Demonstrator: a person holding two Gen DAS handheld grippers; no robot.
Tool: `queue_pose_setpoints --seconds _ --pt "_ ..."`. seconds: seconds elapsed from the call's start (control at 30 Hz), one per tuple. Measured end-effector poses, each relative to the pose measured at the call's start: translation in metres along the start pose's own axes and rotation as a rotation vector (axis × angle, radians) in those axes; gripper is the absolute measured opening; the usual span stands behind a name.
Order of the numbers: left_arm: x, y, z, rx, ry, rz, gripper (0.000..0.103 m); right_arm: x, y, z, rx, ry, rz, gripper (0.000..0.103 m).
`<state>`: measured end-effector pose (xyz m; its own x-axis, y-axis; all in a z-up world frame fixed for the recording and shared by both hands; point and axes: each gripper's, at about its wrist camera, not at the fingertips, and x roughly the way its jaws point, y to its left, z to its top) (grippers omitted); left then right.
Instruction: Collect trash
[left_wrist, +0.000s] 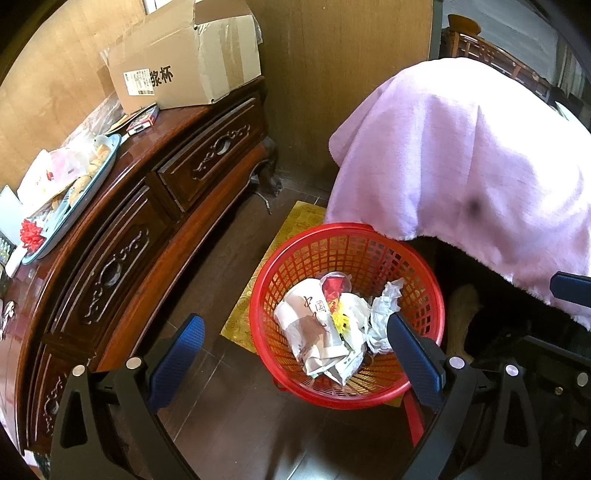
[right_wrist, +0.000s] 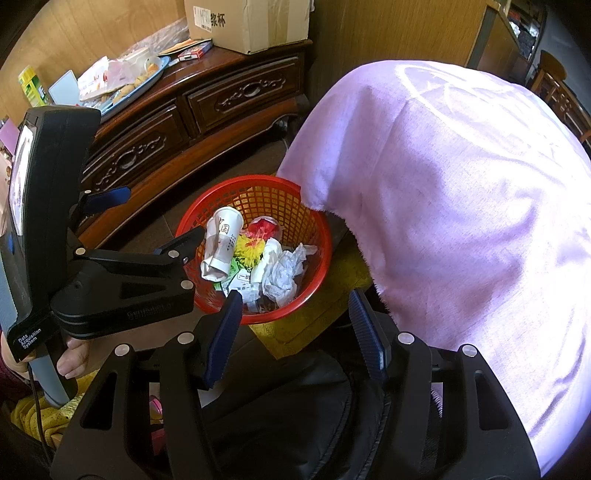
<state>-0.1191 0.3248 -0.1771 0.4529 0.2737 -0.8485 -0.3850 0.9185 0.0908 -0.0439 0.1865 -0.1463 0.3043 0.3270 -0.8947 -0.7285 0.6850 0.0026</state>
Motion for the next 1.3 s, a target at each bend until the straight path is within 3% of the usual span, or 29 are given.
queue_pose_setpoints --seconds 1.3 --pt "0.0009 -0.0002 -0.0007 0.007 0.008 -0.002 0.097 -0.0002 0.0007 -0.0001 0.001 0.003 0.0 0.059"
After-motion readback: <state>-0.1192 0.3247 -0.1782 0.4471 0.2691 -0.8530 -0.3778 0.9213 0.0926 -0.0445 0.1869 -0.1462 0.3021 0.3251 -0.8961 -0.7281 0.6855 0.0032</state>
